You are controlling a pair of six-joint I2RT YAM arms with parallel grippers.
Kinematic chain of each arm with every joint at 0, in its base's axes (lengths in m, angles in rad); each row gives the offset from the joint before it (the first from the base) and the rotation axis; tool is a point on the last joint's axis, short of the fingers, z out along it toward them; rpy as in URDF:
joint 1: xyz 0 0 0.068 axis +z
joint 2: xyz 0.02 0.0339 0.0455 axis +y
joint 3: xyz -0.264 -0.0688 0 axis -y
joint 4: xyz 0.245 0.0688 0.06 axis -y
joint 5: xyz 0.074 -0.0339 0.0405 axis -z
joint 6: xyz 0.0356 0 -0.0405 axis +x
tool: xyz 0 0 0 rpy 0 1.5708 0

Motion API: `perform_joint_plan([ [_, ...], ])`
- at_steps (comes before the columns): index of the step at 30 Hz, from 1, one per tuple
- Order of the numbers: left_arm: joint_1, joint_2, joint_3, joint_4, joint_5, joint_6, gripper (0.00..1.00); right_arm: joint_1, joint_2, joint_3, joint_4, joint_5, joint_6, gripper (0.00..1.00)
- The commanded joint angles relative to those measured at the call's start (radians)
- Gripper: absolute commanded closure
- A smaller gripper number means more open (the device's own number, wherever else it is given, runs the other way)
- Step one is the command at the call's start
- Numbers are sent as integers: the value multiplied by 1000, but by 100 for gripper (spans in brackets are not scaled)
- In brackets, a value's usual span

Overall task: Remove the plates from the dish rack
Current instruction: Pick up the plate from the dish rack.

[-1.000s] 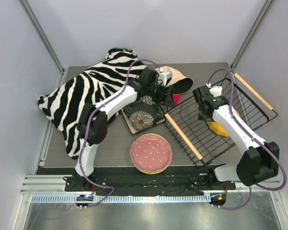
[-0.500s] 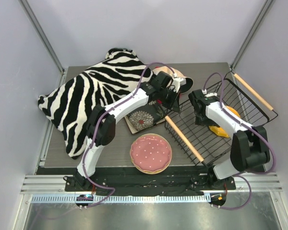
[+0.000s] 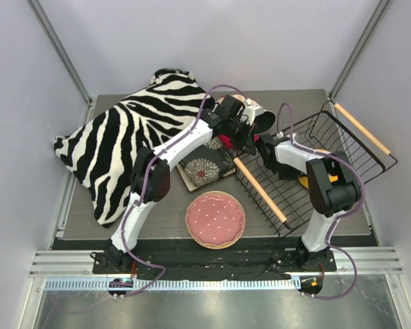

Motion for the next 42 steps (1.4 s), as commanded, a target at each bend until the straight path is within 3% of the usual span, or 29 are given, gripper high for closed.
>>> perform_joint_plan([
  [1,116,29,90,153,18,-22,100,28,102,46,10,151,-59,21],
  [8,153,29,70,181,91,-28,100,17,188,75,-13,330,-49,21],
  [15,171,23,69,187,118,-28,100,12,110,20,178,115,-314,24],
  [20,174,27,75,190,121,-34,100,14,1,-3,220,11,-426,23],
  [29,173,14,65,198,122,-39,100,-52,116,11,214,76,-461,22],
  [35,174,6,53,201,124,-39,100,-77,128,-34,336,207,-540,24],
  [42,171,-8,30,222,124,-43,100,-77,113,-131,609,304,-664,26],
])
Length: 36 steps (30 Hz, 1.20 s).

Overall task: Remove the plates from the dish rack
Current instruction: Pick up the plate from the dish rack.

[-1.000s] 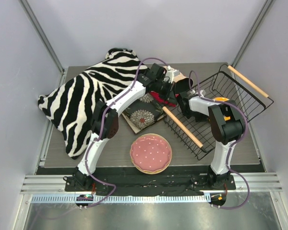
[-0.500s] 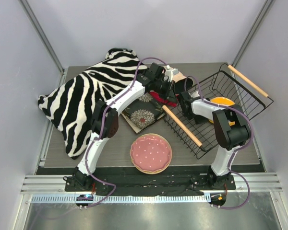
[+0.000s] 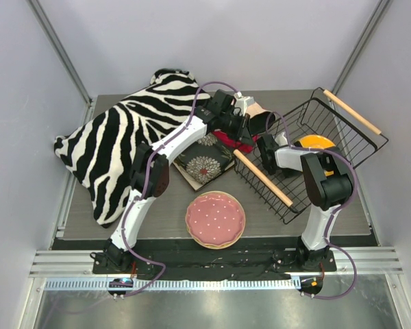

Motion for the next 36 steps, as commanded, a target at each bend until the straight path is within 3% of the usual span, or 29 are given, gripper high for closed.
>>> perform_joint_plan([
  [1,89,-64,-2,110,24,61,100,-24,15,-64,197,148,-129,27],
  [11,84,-72,-11,120,24,61,100,-9,-95,-147,609,154,-333,28],
  [16,78,-74,-15,123,23,58,100,-8,-153,-154,694,108,-407,28],
  [27,67,-90,-41,138,20,55,100,-18,-3,-168,809,86,-488,28],
  [32,67,-93,-45,144,18,55,100,-32,41,-216,1068,102,-641,28],
  [36,67,-93,-45,147,16,52,100,-53,87,-226,1174,67,-741,28],
])
